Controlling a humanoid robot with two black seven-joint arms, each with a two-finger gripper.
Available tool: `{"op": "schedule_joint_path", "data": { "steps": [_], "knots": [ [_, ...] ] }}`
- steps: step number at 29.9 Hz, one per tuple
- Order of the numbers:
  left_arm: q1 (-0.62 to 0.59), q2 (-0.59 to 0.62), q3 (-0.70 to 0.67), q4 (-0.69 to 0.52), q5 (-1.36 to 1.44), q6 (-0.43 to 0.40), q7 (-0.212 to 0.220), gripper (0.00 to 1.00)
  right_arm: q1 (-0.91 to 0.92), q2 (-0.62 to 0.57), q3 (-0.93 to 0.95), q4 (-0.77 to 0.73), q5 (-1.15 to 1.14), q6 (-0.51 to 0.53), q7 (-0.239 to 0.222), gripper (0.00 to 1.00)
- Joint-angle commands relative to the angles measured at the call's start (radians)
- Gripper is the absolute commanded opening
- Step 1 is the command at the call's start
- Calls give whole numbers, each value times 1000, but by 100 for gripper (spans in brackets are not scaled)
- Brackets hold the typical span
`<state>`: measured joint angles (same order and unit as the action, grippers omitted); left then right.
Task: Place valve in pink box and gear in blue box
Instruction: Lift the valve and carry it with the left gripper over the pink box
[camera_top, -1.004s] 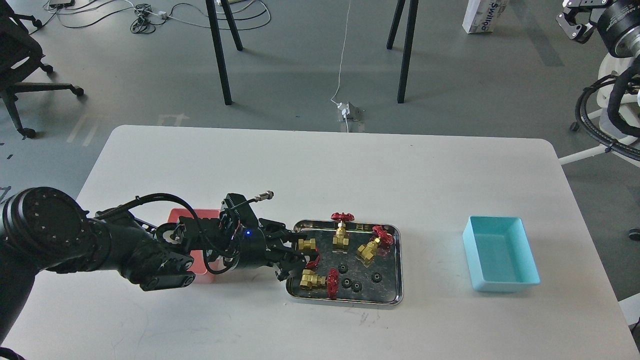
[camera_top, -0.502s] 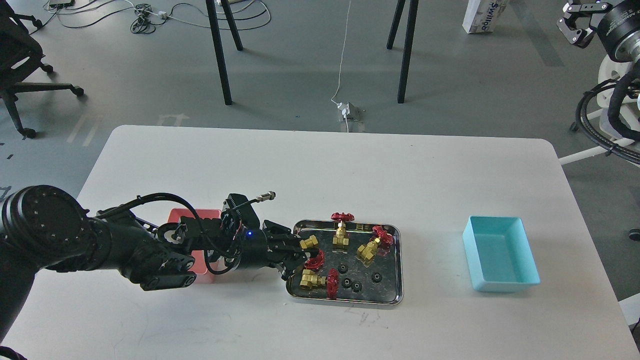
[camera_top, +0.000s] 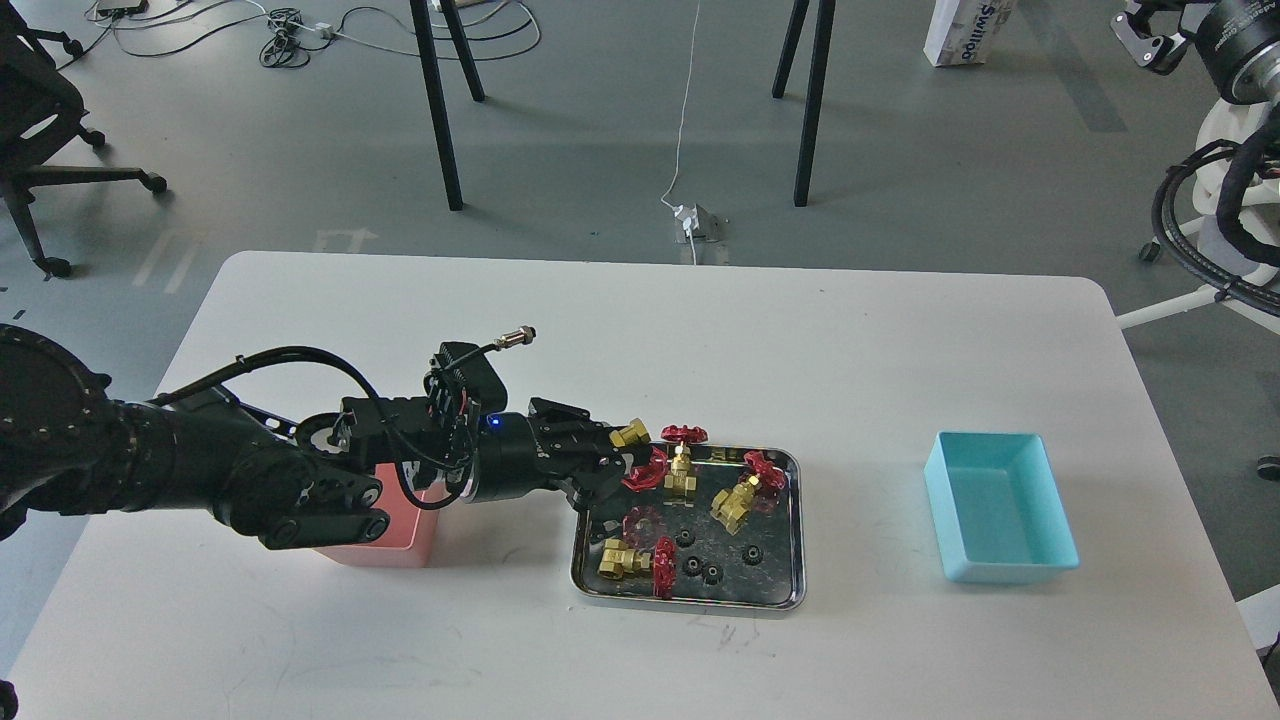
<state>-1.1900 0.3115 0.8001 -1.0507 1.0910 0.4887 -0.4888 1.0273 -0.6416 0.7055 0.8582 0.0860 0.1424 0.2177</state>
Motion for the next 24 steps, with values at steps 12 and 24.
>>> {"op": "schedule_joint_path", "data": {
  "steps": [12, 24],
  "knots": [
    [42, 524, -127, -238, 171, 0, 0, 13, 204, 28, -111, 25, 141, -32, -158, 99],
    [153, 551, -133, -227, 196, 0, 0, 13, 274, 100, -218, -8, 146, -126, -209, 99]
  ]
}}
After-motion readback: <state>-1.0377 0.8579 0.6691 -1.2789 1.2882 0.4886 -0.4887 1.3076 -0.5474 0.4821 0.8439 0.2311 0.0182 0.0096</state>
